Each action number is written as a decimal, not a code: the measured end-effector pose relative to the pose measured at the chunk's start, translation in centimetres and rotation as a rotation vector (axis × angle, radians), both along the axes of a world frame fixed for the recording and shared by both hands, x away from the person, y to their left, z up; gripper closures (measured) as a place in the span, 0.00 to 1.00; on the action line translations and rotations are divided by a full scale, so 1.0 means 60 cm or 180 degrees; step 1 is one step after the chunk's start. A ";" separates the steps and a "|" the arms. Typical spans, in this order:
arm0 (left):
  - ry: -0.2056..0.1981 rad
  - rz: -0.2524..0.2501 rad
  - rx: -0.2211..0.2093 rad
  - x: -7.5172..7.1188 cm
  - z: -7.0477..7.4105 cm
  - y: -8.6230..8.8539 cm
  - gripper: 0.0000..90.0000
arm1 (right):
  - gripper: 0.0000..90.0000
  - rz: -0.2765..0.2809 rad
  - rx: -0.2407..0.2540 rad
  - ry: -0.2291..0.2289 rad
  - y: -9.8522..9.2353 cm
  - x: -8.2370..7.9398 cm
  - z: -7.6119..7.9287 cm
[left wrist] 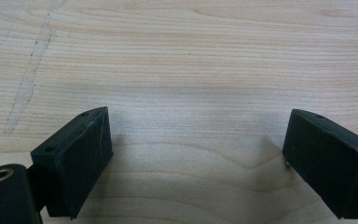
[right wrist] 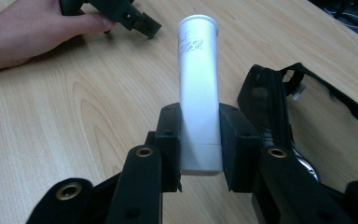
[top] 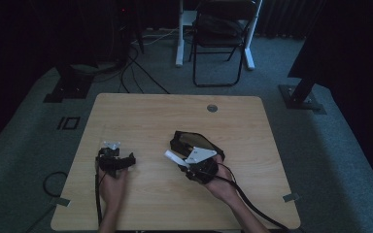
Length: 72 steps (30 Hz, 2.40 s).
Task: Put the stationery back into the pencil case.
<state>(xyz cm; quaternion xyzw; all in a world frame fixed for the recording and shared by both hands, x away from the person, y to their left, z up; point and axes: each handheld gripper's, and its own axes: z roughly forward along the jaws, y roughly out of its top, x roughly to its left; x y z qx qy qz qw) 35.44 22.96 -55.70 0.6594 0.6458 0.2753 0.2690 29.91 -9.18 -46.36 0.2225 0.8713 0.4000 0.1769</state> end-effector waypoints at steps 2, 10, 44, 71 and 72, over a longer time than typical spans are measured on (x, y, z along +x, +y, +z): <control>-0.0002 -0.0001 0.0000 0.000 0.000 0.000 0.09 | 0.79 -0.0010 0.0003 -0.0014 -0.002 0.001 0.003; -0.0004 0.0000 -0.0001 0.000 0.000 0.000 0.09 | 0.79 -0.0054 0.0041 -0.0038 -0.009 0.005 0.010; -0.0002 0.0000 0.0001 0.000 0.000 0.000 0.09 | 0.80 -0.0273 0.0113 -0.0137 -0.042 0.033 0.030; 0.0000 -0.0004 0.0002 0.000 0.000 0.000 0.09 | 0.79 -0.0403 0.0137 -0.0150 -0.061 0.061 0.036; 0.0001 -0.0005 0.0002 0.000 0.000 0.000 0.09 | 0.79 -0.0404 0.0137 -0.0147 -0.062 0.062 0.036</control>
